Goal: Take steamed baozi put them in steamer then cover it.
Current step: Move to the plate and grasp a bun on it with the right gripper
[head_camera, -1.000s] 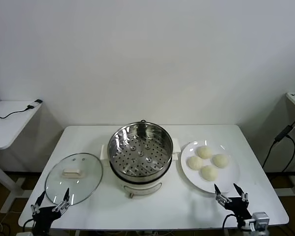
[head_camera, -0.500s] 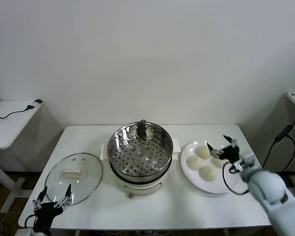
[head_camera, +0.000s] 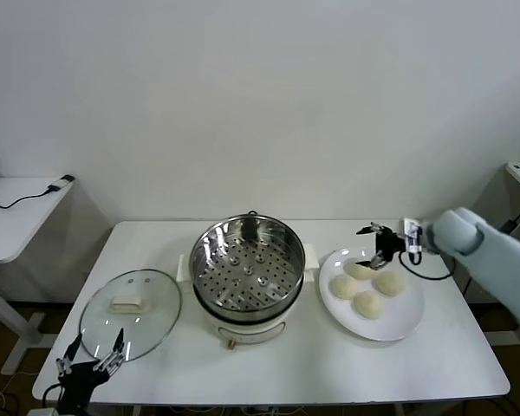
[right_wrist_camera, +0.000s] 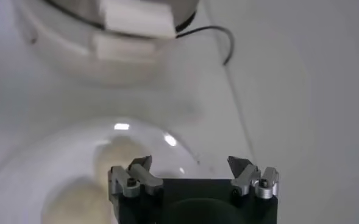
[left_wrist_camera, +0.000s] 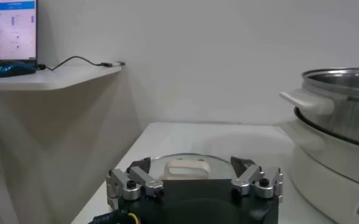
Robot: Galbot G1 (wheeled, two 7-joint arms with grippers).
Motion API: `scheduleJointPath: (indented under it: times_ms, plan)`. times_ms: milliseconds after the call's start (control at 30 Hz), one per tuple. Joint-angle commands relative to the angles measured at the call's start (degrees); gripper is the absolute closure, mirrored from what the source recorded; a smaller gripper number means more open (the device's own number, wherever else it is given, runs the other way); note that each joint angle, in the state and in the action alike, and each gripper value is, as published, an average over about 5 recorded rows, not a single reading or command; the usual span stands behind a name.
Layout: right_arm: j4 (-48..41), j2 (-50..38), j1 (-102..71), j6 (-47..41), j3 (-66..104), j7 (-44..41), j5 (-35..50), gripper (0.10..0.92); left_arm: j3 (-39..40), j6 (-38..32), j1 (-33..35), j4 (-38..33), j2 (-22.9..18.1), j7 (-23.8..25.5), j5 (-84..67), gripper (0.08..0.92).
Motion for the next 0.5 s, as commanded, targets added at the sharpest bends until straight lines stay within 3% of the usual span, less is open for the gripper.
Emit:
scheduleJointPath:
  times_ms: [33,200,500]
  plan:
    - [-11.02,6.88,20.54,1.19,-25.20,-12.07,2.63,0.203,-0.01,0.02,-0.04,0.39,0.03,0.05,-0.01,0.177]
    - [-13.94,11.04,12.98,-2.80,-23.03,-8.52,4.48,0.203,-0.10,0.15,0.22,0.22,-0.21,0.11,0.07,0.177]
    - [-23.09,19.09,5.19,-4.48,-17.70,-4.67,0.02,0.203,-0.05,0.18,0.10,0.57,-0.85,0.17,0.62,0.177]
